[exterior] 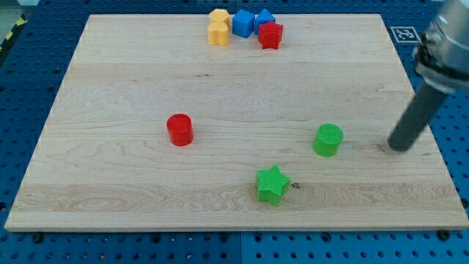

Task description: Move the green circle to the left of the red star

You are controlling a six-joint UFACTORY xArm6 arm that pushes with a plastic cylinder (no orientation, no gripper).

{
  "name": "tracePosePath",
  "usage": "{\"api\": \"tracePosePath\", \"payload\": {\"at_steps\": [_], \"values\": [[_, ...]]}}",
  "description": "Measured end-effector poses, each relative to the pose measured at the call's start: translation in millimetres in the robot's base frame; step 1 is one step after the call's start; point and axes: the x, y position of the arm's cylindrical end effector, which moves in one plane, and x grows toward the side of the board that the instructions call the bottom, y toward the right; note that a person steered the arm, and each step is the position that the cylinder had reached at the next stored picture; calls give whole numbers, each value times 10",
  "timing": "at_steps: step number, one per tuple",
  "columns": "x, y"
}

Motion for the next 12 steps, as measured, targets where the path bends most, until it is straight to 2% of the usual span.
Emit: {"api": "tracePosePath", "payload": {"at_steps": [1,2,4,6,7,8,11,12], "values": [[123,-410],[-110,-971],[-995,-1821],[-1304,-1996],[-1735,-2094],[-1947,-2169],[-2112,-2417],[-1989,-2422]]}}
